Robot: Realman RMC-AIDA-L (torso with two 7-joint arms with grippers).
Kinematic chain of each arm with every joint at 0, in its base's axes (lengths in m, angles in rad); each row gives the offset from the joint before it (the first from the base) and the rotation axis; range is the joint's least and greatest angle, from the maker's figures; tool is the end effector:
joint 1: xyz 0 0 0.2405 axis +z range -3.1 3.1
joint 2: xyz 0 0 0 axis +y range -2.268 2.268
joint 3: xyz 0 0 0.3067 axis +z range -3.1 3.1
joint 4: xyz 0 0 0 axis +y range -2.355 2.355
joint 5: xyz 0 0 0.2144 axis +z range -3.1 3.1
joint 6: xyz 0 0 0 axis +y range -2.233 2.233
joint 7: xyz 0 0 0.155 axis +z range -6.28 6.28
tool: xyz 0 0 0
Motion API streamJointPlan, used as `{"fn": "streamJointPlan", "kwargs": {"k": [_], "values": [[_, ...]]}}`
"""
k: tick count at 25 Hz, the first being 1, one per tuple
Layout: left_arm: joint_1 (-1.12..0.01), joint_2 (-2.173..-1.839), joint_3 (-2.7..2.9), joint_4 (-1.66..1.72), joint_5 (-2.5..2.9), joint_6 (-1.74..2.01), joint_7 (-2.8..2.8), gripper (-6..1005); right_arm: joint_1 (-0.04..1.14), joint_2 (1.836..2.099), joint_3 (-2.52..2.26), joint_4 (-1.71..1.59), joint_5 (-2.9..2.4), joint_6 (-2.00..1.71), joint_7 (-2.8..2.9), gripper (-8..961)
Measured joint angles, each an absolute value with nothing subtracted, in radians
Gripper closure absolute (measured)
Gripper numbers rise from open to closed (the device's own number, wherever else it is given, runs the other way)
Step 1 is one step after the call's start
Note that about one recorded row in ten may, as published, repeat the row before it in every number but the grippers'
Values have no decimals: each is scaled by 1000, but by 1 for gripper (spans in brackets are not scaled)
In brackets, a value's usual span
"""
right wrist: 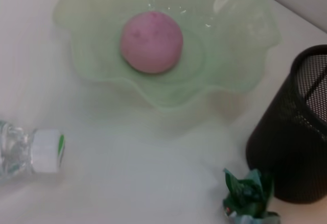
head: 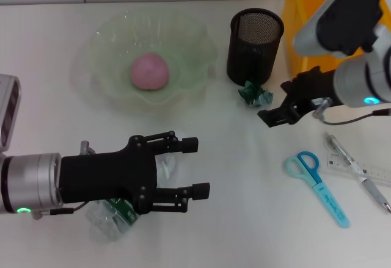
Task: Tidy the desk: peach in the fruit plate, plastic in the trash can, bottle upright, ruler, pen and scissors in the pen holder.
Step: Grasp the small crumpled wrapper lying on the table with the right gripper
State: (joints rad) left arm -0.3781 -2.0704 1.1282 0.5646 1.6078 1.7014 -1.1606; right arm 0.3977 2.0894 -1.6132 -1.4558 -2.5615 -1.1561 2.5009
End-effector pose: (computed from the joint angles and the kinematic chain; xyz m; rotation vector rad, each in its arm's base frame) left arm -0.2863 0.2809 -0.0710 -2.9089 -0.4231 -1.0314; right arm 0.2250 0.3742 -0.0628 -2.5258 0.6283 -0.2579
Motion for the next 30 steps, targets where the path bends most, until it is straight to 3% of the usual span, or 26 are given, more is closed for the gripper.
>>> {"fn": "streamJointPlan", "kwargs": {"k": [15, 21, 30], "values": [[-404, -2071, 1142, 501, 1608, 1677, -1129, 169, 420, 2088, -1715, -1318, -2562, -956, 2573, 231], [-408, -2071, 1143, 493, 1608, 1674, -1129, 169, 418, 2088, -1708, -1313, -2568, -933, 2575, 452], [-408, -2072, 1157, 484, 1607, 1672, -1129, 170, 444, 2088, -1721, -1239, -2565, -857, 2576, 689]]}}
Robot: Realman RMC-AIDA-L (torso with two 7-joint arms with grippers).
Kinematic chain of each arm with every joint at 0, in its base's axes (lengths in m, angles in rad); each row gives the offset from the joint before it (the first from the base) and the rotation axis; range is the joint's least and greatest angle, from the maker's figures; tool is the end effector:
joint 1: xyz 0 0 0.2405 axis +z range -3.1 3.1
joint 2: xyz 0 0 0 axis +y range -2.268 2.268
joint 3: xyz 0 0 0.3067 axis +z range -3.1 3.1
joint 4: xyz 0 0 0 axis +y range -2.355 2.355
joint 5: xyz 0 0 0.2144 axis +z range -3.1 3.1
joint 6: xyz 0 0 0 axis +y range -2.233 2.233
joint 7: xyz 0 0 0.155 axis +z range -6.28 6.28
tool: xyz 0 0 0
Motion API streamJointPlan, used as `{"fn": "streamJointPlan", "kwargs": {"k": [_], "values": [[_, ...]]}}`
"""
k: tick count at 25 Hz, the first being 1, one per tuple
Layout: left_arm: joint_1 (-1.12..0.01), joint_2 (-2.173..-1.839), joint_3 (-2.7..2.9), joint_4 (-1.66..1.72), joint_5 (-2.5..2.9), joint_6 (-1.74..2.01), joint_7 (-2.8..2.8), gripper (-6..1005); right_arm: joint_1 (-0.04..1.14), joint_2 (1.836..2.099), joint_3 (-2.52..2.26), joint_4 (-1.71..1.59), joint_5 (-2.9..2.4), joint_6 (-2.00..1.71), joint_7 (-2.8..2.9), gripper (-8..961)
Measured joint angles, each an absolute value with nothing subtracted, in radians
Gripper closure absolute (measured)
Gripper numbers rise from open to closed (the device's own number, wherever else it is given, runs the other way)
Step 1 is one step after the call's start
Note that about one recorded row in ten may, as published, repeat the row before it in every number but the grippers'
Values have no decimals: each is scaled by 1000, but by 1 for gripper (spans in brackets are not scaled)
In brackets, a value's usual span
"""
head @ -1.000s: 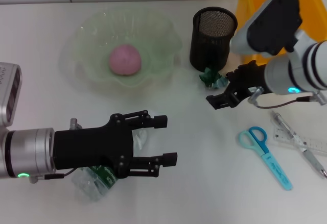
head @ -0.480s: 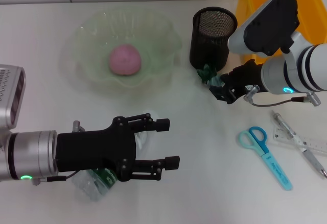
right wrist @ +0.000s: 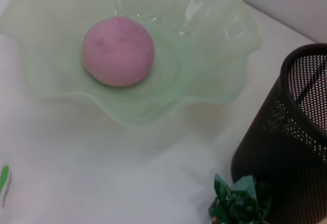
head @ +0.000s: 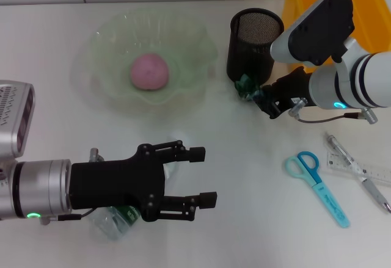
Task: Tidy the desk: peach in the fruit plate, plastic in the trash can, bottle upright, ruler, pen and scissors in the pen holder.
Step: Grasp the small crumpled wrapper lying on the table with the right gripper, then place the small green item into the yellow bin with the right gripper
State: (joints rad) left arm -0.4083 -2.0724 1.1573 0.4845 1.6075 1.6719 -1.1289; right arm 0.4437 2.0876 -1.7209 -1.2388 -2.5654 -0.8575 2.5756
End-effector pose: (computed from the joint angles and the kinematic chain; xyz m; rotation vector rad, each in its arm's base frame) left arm -0.2873 0.2791 -0.0857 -2.9371 -0.4587 -1.0143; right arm 0.2396 0.3951 -0.0974 -2.4406 0.6463 -0.1940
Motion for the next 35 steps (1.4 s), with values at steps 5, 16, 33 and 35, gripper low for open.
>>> {"fn": "streamJointPlan", "kwargs": {"k": [5, 16, 33, 35], "values": [[-408, -2072, 1157, 483, 1607, 1672, -1129, 170, 445, 2089, -1741, -1232, -2563, -842, 2576, 757], [-402, -2072, 1157, 482, 1608, 1672, -1125, 170, 380, 2086, -1745, -1342, -2561, -859, 2573, 935], [-407, -2071, 1157, 482, 1608, 1672, -1117, 171, 285, 2079, -847, -1221, -1673, -1409, 1873, 939], [-407, -2070, 1157, 482, 1608, 1672, -1118, 171, 306, 2079, -714, -1120, -1630, -1402, 1783, 936]]}}
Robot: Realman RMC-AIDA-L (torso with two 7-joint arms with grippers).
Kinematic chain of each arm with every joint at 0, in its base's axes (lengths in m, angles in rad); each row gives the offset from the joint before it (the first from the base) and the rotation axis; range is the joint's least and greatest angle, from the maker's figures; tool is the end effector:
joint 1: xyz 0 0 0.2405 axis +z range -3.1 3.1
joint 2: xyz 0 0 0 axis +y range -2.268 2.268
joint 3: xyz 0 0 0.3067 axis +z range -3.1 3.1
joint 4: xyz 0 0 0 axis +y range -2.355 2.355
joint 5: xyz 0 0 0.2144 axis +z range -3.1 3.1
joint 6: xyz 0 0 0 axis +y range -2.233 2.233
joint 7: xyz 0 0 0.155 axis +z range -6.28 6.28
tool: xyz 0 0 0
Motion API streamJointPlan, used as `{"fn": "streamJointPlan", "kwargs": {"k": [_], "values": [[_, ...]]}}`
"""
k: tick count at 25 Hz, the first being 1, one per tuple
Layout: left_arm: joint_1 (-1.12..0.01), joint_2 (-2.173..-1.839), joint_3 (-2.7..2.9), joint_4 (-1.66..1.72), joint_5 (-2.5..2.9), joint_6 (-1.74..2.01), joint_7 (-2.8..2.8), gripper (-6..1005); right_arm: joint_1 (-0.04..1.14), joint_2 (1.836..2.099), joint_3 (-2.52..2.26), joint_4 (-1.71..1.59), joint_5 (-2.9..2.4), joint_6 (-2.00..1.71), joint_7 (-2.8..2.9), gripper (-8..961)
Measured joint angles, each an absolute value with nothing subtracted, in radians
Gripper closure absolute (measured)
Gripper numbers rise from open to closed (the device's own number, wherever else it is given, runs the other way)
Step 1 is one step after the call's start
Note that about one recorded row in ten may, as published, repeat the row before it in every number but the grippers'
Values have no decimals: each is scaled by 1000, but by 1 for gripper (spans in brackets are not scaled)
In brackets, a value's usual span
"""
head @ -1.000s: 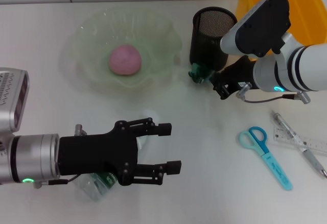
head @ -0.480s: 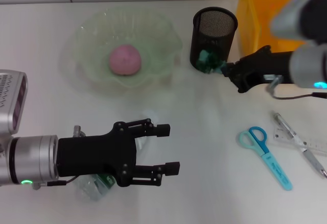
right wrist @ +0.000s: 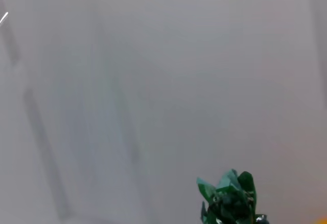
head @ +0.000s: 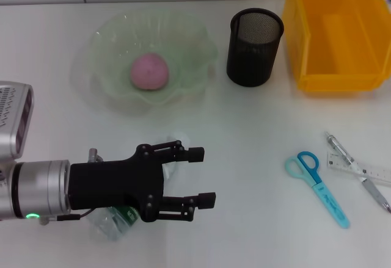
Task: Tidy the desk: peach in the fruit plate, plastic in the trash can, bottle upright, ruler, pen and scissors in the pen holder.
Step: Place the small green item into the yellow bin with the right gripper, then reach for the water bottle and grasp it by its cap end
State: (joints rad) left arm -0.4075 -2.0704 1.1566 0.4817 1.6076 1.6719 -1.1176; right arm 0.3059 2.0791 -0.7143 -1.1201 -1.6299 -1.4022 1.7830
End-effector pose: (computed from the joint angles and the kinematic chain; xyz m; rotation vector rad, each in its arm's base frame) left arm -0.2884 0.2789 -0.0852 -2.9351 -0.4466 -1.0110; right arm 0.3010 0.3619 0.0893 -2.1735 0.7700 0.9327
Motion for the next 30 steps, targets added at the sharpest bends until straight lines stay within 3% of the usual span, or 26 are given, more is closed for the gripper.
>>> {"fn": "streamJointPlan", "kwargs": {"k": [8, 16, 21, 23, 27, 30], "values": [[-413, -2071, 1157, 482, 1608, 1673, -1117, 172, 399, 2078, -484, -820, -1541, -1307, 1463, 921], [-408, -2070, 1157, 482, 1603, 1678, -1118, 172, 428, 2077, -594, -808, -1604, -1190, 1481, 907], [-406, -2069, 1157, 482, 1601, 1680, -1119, 172, 424, 2077, -612, -807, -1604, -1190, 1482, 731], [-407, -2069, 1156, 482, 1601, 1683, -1126, 172, 413, 2077, -605, -810, -1599, -1227, 1487, 497], [-412, -2066, 1149, 492, 1600, 1702, -1183, 173, 394, 2068, -597, -812, -1597, -1326, 1488, 415], [-413, -2064, 1146, 507, 1600, 1706, -1223, 173, 366, 2040, -594, -808, -1598, -1474, 1488, 354]]}}
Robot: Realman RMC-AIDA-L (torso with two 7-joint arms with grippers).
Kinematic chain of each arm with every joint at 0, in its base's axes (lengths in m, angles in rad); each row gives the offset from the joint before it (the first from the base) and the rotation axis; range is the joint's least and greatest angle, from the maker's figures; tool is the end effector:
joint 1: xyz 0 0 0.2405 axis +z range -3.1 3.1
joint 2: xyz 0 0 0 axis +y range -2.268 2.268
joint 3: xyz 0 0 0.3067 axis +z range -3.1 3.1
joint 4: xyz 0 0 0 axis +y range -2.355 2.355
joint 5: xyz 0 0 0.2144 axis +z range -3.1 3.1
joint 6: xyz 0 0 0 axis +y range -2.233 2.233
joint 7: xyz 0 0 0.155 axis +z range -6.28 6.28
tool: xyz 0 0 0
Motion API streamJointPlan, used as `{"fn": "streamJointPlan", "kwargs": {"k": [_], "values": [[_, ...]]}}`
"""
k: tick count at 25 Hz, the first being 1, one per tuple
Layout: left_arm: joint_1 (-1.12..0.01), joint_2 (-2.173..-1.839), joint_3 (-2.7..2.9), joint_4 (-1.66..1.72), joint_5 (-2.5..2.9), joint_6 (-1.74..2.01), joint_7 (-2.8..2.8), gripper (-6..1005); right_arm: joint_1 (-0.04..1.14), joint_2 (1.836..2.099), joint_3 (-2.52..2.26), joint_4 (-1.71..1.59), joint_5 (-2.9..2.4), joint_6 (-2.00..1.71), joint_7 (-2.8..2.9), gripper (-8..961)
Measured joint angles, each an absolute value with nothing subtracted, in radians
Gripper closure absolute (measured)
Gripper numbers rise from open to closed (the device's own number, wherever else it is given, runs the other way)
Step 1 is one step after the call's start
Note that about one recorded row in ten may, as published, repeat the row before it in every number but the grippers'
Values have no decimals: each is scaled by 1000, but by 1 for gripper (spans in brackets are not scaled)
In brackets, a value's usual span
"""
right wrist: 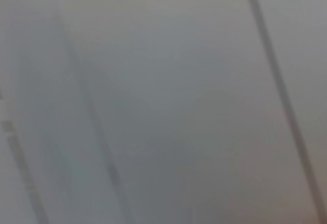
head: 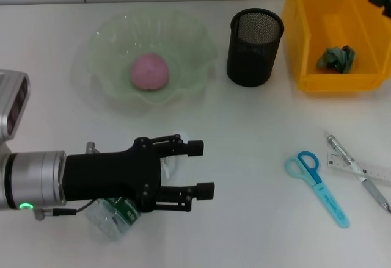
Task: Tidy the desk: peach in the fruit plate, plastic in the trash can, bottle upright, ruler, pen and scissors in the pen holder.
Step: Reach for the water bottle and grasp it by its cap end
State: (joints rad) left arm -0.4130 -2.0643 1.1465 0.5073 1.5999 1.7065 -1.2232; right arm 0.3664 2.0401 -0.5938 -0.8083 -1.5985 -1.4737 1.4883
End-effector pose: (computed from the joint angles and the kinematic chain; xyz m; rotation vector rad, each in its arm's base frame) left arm -0.2826 0.2824 -0.0765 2.8802 0.5360 1.0326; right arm 0.3321 0.3620 0.0722 -2.1570 0.6949 0.9924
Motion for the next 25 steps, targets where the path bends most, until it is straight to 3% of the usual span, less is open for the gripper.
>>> {"fn": "streamJointPlan", "kwargs": {"k": [6, 9, 12, 19, 25], "values": [[-407, -2063, 1144, 596, 1606, 1697, -1341, 173, 312, 1979, -603, -825, -1711, -1736, 1465, 238], [-406, -2061, 1144, 619, 1607, 1696, -1372, 173, 306, 1966, -603, -892, -1859, -1828, 1459, 186], [-407, -2053, 1144, 676, 1622, 1671, -1496, 173, 304, 1975, -598, -958, -2011, -1893, 1416, 169], [-453, -2048, 1144, 896, 1831, 1598, -1938, 174, 283, 2024, -589, -872, -2135, -1907, 1218, 169], [-538, -2069, 1274, 1094, 2080, 1483, -2316, 174, 278, 2028, -503, -686, -2132, -1893, 1047, 169]]}}
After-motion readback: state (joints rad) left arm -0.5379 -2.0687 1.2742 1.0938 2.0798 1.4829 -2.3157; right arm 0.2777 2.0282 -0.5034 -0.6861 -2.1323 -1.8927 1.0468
